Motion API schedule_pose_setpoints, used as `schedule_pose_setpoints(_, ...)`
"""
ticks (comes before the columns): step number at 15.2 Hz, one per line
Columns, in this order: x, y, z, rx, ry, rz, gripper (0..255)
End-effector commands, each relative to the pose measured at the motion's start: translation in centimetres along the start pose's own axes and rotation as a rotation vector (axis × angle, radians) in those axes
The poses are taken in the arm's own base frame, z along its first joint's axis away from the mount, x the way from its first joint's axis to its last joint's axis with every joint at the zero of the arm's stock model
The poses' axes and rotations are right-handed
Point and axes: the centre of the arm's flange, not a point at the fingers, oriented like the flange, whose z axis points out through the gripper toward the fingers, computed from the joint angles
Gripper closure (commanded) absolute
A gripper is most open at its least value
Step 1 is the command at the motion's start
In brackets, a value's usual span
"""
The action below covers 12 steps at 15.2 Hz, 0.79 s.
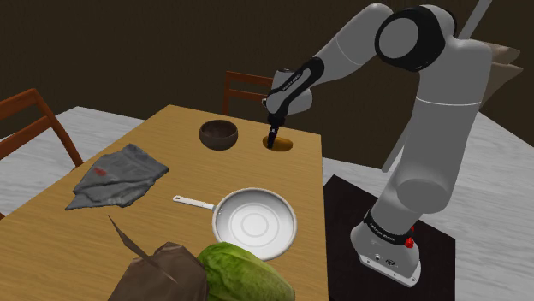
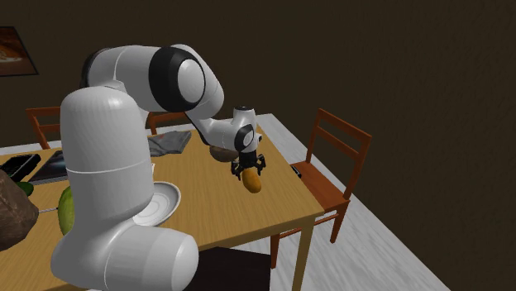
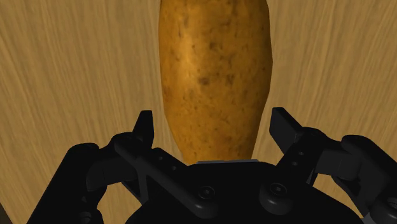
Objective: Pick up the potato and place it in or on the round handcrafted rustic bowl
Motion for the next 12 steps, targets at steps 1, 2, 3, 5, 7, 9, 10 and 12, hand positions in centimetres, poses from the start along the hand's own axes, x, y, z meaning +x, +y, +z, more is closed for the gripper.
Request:
schedule_pose_setpoints(1,0.00,0.00,0.01,0.000,0.000,0.000,0)
schedule_pose_setpoints(2,0.00,0.00,0.00,0.000,0.000,0.000,0)
schedule_pose_setpoints(3,0.00,0.00,0.00,0.000,0.000,0.000,255)
schedule_pose_setpoints(5,0.00,-0.01,0.00,0.000,0.000,0.000,255)
schedule_pose_setpoints(7,0.01,-0.02,0.01,0.000,0.000,0.000,255)
schedule_pose_setpoints(9,0.03,-0.02,0.01,0.000,0.000,0.000,255)
schedule_pose_setpoints(10,0.02,-0.02,0.00,0.000,0.000,0.000,255)
schedule_pose_setpoints(12,0.00,0.00,0.01,0.000,0.000,0.000,255)
